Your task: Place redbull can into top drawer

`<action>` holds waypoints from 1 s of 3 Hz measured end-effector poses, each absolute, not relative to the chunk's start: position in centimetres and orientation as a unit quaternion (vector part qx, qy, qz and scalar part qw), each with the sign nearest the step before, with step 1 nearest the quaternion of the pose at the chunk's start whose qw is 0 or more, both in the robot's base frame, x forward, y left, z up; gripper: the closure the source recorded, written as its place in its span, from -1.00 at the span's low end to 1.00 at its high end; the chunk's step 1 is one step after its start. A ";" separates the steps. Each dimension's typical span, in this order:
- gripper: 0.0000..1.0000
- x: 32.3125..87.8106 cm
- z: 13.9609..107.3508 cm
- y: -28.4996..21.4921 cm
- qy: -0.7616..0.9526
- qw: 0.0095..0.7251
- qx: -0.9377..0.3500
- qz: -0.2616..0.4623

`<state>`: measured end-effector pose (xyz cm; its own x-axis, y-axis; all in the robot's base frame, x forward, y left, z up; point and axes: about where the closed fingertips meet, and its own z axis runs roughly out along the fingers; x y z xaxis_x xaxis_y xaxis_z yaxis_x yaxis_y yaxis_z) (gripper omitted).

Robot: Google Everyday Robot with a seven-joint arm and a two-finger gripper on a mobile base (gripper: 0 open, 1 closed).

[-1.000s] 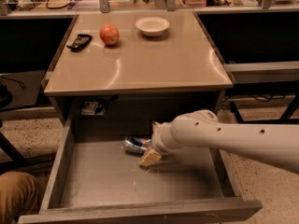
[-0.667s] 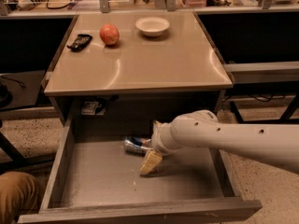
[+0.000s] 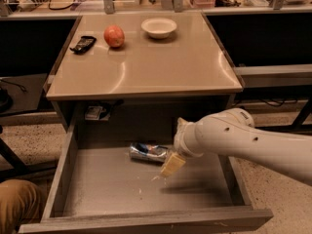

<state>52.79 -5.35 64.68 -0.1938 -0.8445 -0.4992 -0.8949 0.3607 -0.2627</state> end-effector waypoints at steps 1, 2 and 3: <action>-1.00 51.1 69.7 -9.6 0.788 0.312 -0.531 -0.007; -1.00 49.6 74.2 -14.4 0.803 0.334 -0.491 -0.050; -1.00 49.6 74.2 -14.4 0.803 0.334 -0.491 -0.050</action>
Offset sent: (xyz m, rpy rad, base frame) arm -0.0511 -0.1467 0.1393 -0.0716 -0.2096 -0.3241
